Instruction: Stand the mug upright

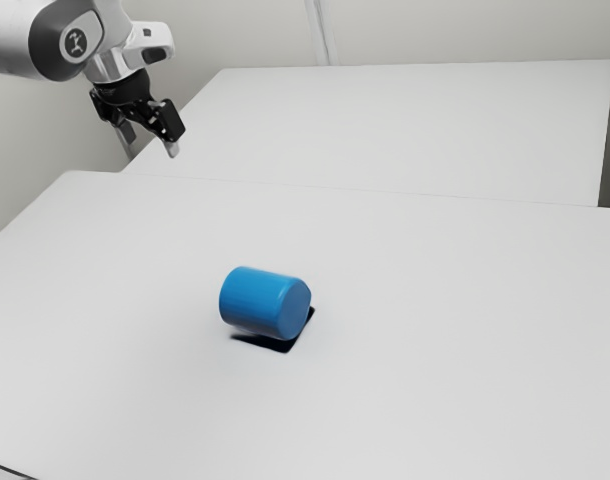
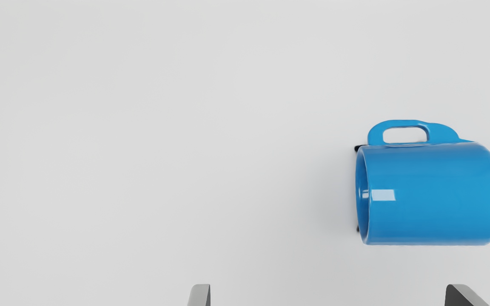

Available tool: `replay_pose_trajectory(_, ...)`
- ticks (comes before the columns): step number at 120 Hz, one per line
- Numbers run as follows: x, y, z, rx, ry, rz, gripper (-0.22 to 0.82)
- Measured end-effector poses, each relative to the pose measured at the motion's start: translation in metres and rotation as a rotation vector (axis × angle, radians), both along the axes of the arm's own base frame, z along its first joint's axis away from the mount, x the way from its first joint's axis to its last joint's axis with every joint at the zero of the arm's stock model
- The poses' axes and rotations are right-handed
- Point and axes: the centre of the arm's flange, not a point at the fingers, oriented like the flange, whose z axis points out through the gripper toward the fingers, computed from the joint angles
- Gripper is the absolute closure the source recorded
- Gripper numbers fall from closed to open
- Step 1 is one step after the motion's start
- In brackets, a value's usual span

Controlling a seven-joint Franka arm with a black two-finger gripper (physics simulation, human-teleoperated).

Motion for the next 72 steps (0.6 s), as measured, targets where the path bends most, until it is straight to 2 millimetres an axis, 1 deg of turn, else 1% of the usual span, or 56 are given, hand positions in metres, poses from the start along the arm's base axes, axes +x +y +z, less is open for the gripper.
replay_pose_trajectory(14,0.001,0.001,-0.006,0.000,0.000,-0.004,0.00)
replay_pose_trajectory(24,0.001,0.007,-0.014,-0.003,0.010,0.004,0.00)
replay_pose_trajectory(33,0.000,0.014,-0.028,-0.011,0.033,0.017,0.00)
replay_pose_trajectory(40,-0.001,0.020,-0.042,-0.054,0.059,0.037,0.00)
replay_pose_trajectory(45,-0.002,0.031,-0.051,-0.112,0.075,0.071,0.00)
replay_pose_trajectory(59,-0.011,0.075,-0.081,-0.268,0.127,0.190,0.00)
replay_pose_trajectory(72,-0.012,0.101,-0.118,-0.396,0.185,0.258,0.00)
